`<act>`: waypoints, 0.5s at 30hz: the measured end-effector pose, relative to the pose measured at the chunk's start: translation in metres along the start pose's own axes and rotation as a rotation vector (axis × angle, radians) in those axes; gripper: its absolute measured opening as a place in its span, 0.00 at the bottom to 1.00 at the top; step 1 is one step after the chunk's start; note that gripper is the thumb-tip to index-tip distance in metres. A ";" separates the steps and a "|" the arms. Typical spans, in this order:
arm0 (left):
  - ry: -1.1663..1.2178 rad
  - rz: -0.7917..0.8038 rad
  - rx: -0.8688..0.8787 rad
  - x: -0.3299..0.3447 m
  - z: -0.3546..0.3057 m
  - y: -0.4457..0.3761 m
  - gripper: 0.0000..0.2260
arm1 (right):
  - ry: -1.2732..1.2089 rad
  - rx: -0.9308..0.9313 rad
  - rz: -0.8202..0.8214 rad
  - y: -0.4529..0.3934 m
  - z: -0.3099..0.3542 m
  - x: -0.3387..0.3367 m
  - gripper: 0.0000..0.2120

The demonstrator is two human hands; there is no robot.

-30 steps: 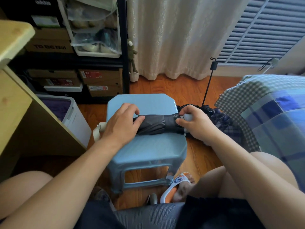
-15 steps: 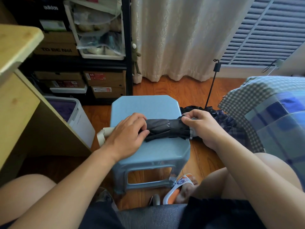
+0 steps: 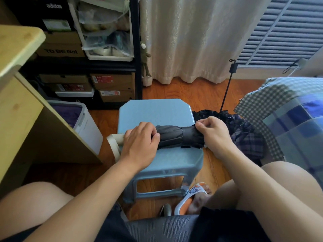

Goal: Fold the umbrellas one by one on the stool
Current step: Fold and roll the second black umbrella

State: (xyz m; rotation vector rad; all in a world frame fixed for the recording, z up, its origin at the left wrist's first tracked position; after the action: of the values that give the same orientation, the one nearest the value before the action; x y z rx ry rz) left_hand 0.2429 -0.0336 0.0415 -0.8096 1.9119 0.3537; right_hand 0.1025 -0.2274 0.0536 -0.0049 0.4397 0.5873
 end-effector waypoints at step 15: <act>0.063 0.092 -0.088 -0.010 -0.001 -0.015 0.04 | 0.150 0.029 0.062 -0.014 0.012 0.003 0.04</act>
State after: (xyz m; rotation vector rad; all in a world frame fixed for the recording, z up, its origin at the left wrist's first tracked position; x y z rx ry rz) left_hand 0.2552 -0.0414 0.0522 -0.7997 2.0082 0.4762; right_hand 0.1168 -0.2365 0.0615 -0.0078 0.5956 0.6435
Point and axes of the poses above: each hand's wrist, its own y-axis away from the middle knuckle, its own x-axis out of the palm, z = x × y, the point moved 4 cm from there along -y, towards the middle knuckle, and after that the axes turned 7 degrees about -y, right-handed, at the moved point
